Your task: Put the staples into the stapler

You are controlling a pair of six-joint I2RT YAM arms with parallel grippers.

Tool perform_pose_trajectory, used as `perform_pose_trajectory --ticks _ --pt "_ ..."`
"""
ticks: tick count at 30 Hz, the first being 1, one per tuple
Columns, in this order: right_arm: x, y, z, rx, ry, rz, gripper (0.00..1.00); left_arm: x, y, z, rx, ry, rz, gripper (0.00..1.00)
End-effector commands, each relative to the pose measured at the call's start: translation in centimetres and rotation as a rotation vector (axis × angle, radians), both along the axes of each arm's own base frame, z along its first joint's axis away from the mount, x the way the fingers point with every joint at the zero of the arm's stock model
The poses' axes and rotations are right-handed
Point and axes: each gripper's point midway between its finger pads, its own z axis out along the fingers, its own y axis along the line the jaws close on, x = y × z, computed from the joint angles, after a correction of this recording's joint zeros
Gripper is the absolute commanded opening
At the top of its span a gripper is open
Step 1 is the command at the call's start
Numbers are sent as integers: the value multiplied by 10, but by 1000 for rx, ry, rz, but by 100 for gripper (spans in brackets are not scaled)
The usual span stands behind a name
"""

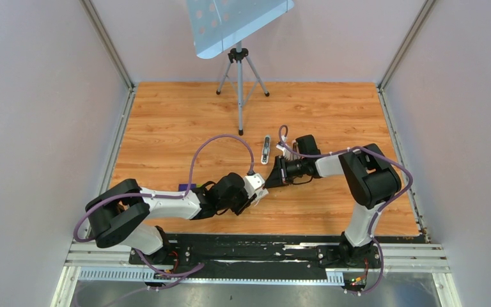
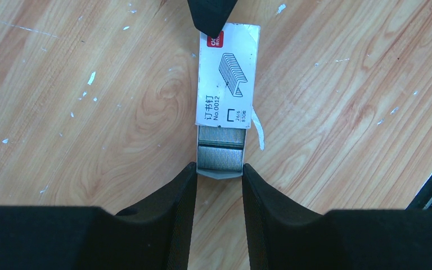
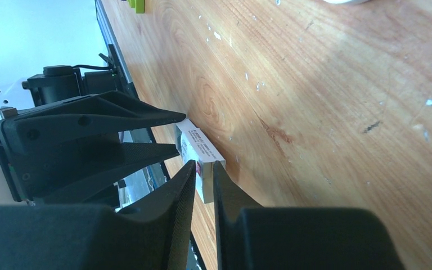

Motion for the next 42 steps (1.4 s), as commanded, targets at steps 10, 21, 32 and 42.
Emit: perform_pose_trajectory --ticks 10,21,32,42 --pt "-7 5 3 34 14 48 2 -5 0 -6 8 7 -20 35" --pt "-4 -13 9 37 -1 2 0 -4 1 -4 14 -1 -23 35" --pt "1 -42 6 -34 9 -85 0 -3 2 -2 11 -5 -12 34" --pt "6 -68 3 -162 16 -191 19 3 -8 14 -40 -3 28 44"
